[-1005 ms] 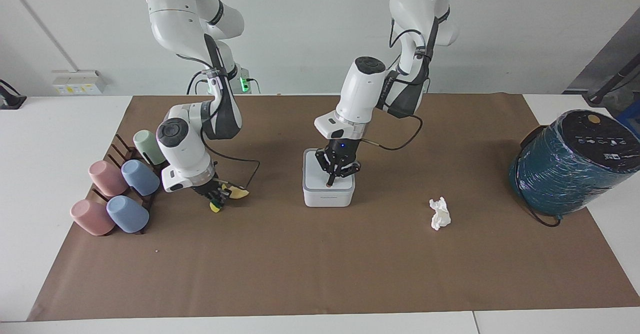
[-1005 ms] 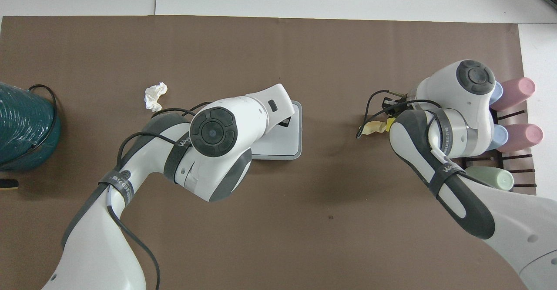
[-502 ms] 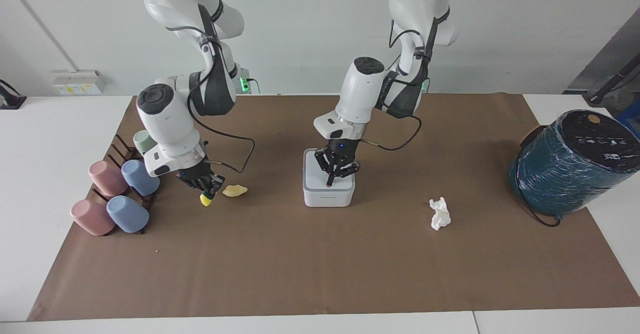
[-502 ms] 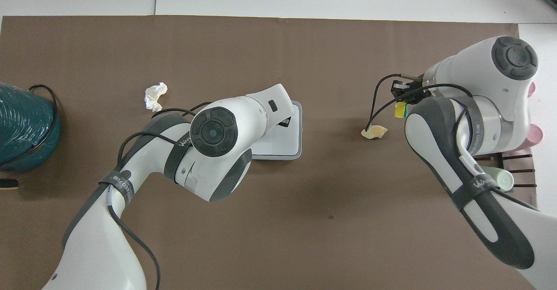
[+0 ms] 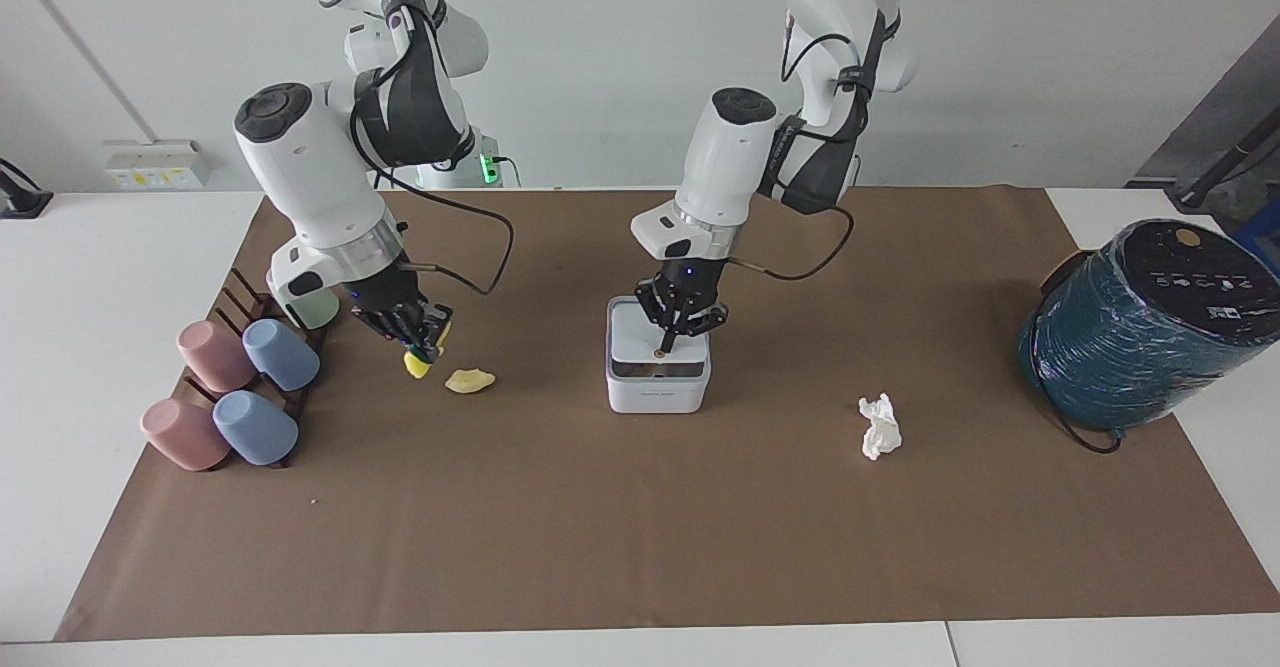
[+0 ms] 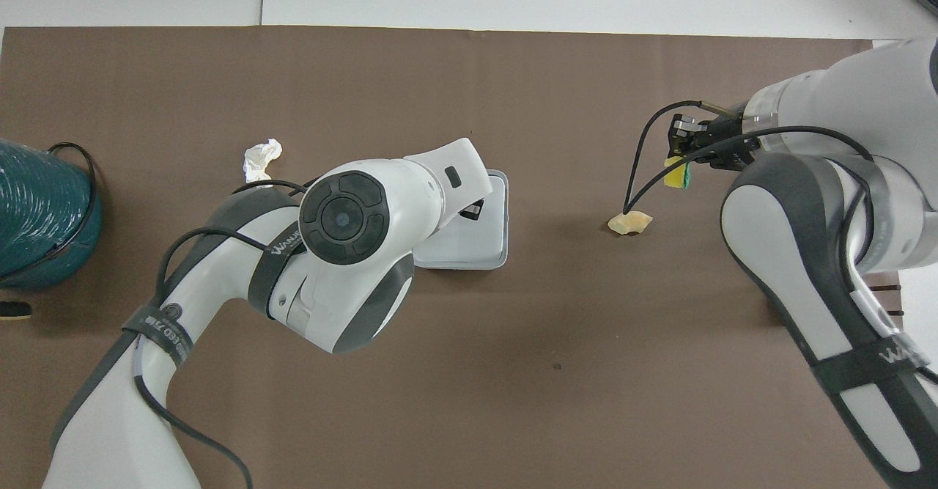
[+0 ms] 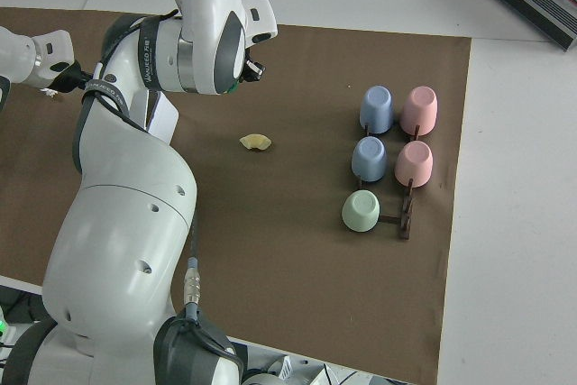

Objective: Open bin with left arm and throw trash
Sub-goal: 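Lift the bin lid with the left gripper while the right gripper grasps the sponge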

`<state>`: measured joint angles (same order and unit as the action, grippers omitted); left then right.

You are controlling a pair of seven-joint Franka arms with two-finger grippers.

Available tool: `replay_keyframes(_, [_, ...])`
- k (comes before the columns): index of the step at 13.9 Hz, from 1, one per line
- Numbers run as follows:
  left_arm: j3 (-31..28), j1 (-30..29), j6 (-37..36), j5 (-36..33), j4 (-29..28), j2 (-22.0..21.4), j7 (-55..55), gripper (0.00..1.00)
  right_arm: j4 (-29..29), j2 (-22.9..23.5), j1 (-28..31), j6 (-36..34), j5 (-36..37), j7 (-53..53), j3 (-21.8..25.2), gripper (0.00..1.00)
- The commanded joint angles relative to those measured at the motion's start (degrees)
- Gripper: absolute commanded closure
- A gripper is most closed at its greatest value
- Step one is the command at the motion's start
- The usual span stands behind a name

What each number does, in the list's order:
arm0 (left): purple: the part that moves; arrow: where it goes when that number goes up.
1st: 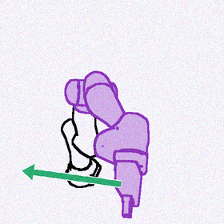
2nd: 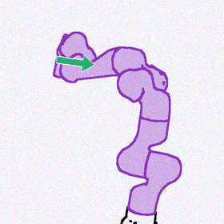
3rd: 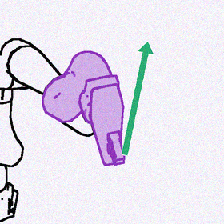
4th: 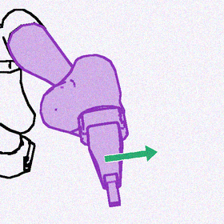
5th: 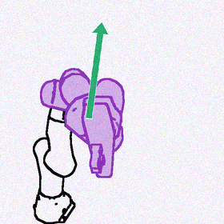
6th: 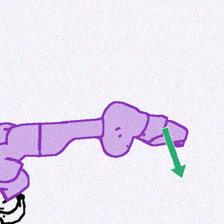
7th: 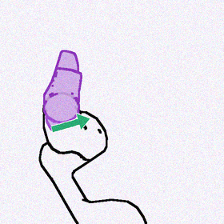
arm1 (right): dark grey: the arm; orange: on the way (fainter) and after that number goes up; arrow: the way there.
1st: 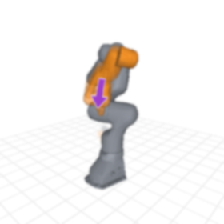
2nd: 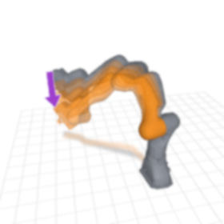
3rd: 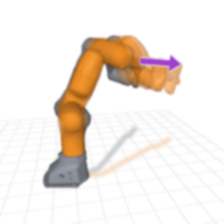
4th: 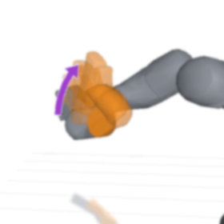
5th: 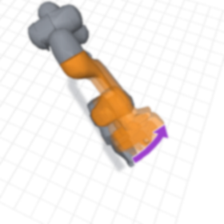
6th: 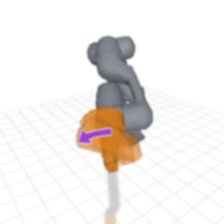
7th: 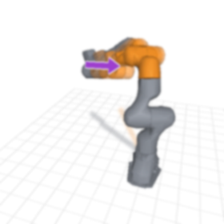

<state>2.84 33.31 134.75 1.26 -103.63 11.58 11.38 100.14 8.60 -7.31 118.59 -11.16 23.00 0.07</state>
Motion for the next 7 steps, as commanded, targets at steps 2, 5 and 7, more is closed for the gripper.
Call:
replay_keyframes(2, [-0.9,-1.4,-10.6,-0.6,-1.0,-7.6,0.1,1.00,0.1,-0.9,0.3,0.4,-7.9,2.8,-3.0,1.00])
replay_keyframes(5, [-0.9,-4.9,-17.6,-0.6,-1.6,-12.3,-0.6,1.00,0.1,0.0,-1.7,6.3,-9.2,9.7,-6.9,1.00])
replay_keyframes(7, [-0.9,-6.8,-20.5,-0.6,-1.6,-13.8,-2.0,1.00,0.1,1.9,-6.4,11.6,-9.4,15.1,-7.0,1.00])
